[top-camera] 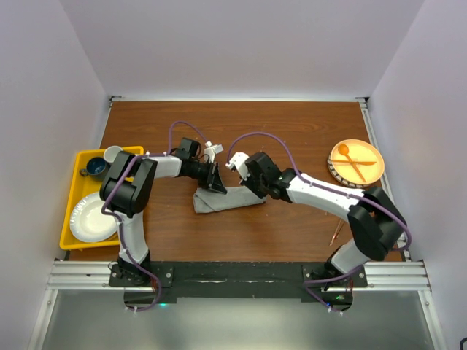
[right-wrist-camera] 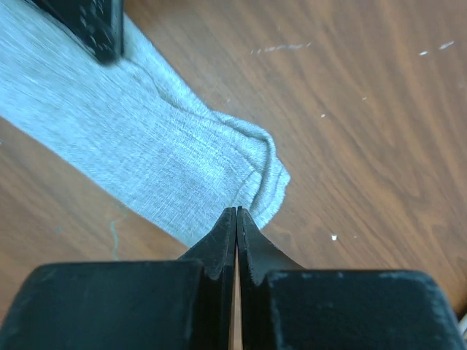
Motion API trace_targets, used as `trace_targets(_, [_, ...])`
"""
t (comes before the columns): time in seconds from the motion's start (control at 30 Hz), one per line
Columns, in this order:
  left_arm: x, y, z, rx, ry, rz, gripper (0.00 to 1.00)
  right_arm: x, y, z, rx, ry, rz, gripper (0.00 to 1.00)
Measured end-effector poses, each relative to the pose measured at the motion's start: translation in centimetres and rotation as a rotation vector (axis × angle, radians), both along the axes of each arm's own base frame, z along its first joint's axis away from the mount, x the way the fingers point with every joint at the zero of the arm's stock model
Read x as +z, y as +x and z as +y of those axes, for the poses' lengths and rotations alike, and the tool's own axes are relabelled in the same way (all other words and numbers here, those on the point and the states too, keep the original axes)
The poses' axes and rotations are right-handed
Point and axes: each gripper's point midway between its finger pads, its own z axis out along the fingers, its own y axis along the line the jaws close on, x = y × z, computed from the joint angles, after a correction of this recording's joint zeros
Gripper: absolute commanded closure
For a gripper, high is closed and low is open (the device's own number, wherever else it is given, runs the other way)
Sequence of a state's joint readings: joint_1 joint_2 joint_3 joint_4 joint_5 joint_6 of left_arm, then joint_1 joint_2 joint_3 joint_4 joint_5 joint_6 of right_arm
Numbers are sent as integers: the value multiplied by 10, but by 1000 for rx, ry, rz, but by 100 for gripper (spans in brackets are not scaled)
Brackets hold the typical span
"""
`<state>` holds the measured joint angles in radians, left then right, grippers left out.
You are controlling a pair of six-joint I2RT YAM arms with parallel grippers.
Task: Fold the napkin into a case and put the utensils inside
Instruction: Grasp the top corner of the smaller rectangle folded napkin from the folded napkin.
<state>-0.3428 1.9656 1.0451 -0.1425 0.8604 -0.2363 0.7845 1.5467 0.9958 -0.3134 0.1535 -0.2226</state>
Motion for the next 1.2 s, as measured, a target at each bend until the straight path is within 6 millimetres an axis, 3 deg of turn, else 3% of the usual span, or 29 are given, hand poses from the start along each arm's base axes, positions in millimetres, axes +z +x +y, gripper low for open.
trace_targets(0.17, [0,0,0,0,0,-1,100,-28,4,-5,3,-67,0,100])
trace_targets(0.43, [0,0,0,-1,-2,-1,99,-51,18,-4,-27,-106,-27,100])
trace_targets(0.57, [1,-1,0,2,-30,2,73,-54,19,-4,-30,-108,-36,100])
trace_targets(0.67, [7,-1,-1,15,-71,5,64,-55,19,-5,-35,-100,-51,100])
trace_targets(0.8, [23,1,-3,53,-113,-11,62,-56,19,-5,-39,-89,-66,100])
trace_targets(0.93, [44,6,-8,87,-163,-31,70,-56,19,-4,-44,-79,-72,100])
trace_targets(1.13, [54,-1,-27,112,-208,16,100,-56,18,-4,-54,-70,-69,100])
trace_targets(1.2, [56,-7,-38,107,-224,42,100,-56,18,-4,-59,-67,-67,100])
